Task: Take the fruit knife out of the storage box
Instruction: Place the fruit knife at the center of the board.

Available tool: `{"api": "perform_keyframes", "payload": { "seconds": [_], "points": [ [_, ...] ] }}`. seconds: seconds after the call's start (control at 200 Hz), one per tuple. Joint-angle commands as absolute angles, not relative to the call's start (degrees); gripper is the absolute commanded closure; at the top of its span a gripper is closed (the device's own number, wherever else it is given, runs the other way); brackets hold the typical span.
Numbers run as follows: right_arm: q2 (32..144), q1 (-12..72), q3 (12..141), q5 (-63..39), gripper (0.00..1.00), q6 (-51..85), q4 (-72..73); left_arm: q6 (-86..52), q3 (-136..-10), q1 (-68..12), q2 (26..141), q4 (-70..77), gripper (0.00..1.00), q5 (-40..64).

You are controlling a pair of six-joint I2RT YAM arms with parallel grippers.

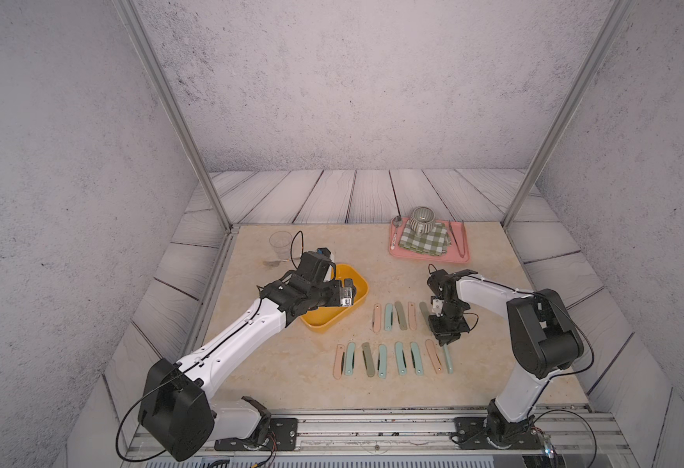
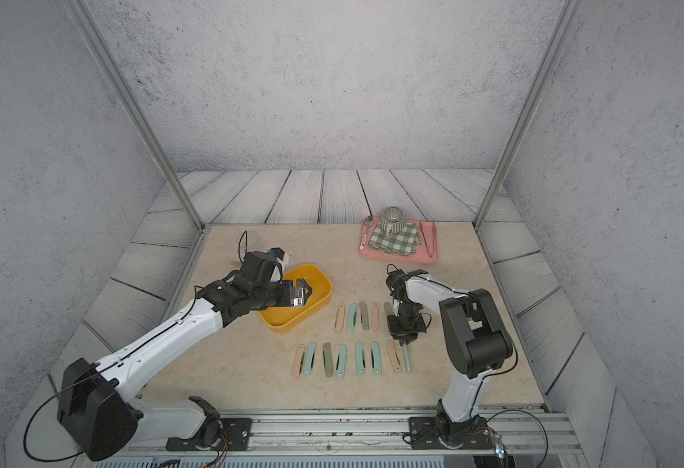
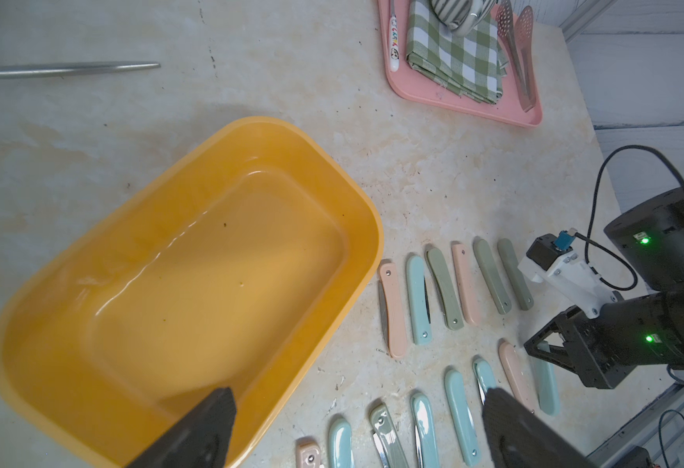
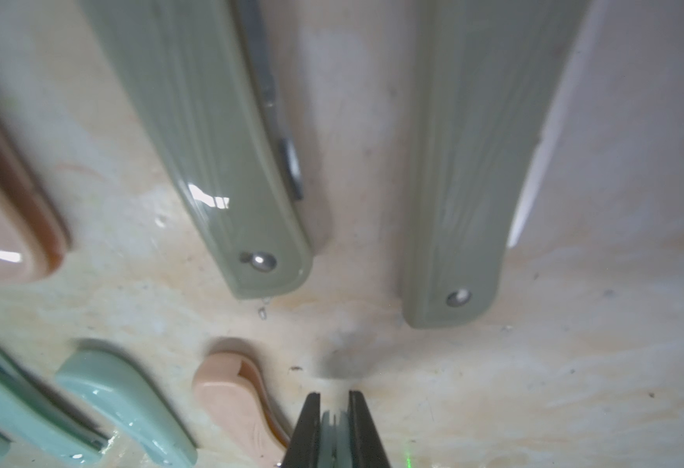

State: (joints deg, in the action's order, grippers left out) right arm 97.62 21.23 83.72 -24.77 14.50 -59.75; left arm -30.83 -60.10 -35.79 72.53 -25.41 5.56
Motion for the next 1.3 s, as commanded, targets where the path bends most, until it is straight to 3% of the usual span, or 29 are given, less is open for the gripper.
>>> {"api": "perform_keyframes", "payload": {
  "seconds": [0.0,0.375,1.106,1.296],
  "points": [
    [95.71,20.18,79.76,-16.42,1.0,12.24,-65.39,-30.12,-60.39,-35.77,70.45,-27.01,0.05,2.6],
    [98.08,19.68,70.85,-4.13,1.0,13.66,-64.62,-30.79,-61.3,-35.42,72.66,-27.12,0.01,3.88],
    [101.34,19.69,61.58,-4.1,1.0,16.52,-57.18,-29.63,-62.4,-33.66,75.39,-26.53,0.01,6.97],
    [101.78,19.69,61.35,-3.5,0.87,16.46,-56.63,-29.58,-62.39,-33.31,76.01,-26.1,0.01,7.79]
  ]
}}
